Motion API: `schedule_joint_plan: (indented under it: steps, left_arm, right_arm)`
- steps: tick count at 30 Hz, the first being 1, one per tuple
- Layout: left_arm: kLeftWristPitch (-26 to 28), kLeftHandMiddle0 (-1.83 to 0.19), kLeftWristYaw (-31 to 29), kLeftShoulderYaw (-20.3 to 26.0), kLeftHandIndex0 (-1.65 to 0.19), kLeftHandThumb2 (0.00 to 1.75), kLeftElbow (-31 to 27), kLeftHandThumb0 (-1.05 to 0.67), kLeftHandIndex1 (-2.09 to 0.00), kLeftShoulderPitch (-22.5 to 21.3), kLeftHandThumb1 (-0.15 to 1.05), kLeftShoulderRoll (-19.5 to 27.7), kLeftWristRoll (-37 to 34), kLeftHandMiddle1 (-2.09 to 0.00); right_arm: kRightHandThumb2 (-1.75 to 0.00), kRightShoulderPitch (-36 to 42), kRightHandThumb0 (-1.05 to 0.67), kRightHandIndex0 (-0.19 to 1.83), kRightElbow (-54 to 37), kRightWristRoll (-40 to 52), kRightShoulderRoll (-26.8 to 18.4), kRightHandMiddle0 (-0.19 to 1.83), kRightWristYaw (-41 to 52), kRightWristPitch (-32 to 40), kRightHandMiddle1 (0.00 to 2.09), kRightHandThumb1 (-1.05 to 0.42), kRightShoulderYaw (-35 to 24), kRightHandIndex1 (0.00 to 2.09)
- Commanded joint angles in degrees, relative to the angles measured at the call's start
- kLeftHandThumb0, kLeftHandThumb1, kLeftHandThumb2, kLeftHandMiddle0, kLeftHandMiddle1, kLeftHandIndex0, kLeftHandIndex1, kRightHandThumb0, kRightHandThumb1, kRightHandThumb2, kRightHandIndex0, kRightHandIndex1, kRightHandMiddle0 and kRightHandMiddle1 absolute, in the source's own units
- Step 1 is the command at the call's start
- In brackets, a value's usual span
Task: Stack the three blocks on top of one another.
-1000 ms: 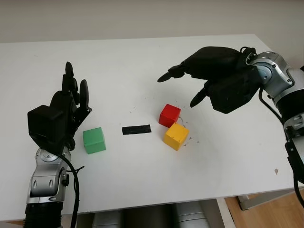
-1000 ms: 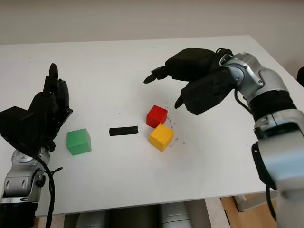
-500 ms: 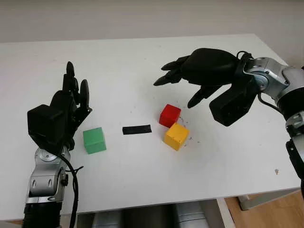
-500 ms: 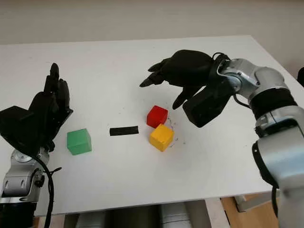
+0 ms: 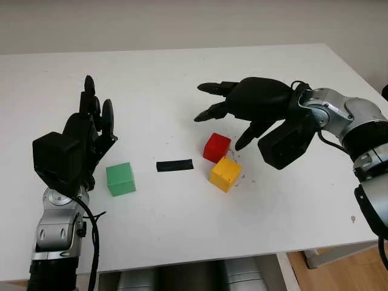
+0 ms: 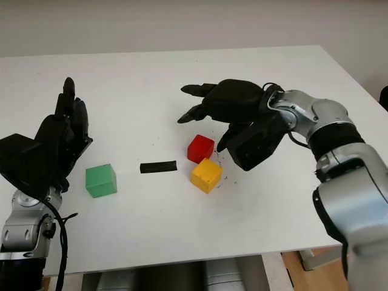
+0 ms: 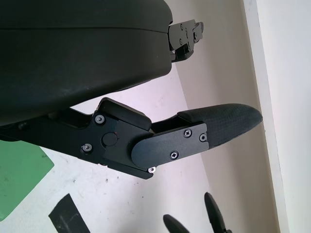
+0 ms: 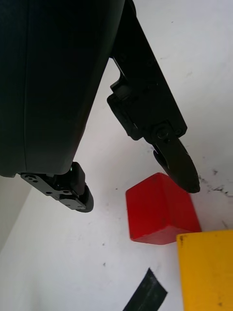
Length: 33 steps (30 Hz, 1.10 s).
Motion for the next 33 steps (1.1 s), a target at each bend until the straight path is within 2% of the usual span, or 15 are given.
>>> schedule_joint_plan:
  steps: [1,13,27,33]
  left_arm:
    - [0.2,0.19,-0.2,0.4,0.19,0.7,-1.4,-0.84,0.0,0.3,1.05,0.8,-0.3,0.0]
    - [0.3,0.19,-0.4,0.7,0.19,0.69,-2.2,-0.82,0.0,1.0,1.05,0.9,-0.1,0.0]
    - [1.2,0.19,-0.6,0.8,0.19,0.69,-3.0,-0.82,0.0,1.3,1.05,0.6,-0.1,0.0]
    - [1.7,0.19,-0.7,0.8,0.19,0.69,-3.2,-0.83,0.0,1.5,1.05,0.6,-0.3,0.0]
  right_arm:
    - [-0.05,0.4,-0.57,-0.09,0.3,0.7,0.3,0.4,0.4,0.4,0.06,-0.8,0.1,0.02]
    - [-0.06,2.2,-0.59,-0.12,0.5,-0.9,1.0,0.39,-2.9,0.2,0.05,-0.83,1.8,0.04]
    - [-0.06,3.2,-0.55,-0.07,4.5,-3.3,3.2,0.46,-13.0,0.1,0.09,-0.87,4.7,0.06]
    - [-0.06,3.2,-0.51,-0.02,5.9,-4.2,3.7,0.56,-16.0,-0.1,0.14,-0.86,5.7,0.07]
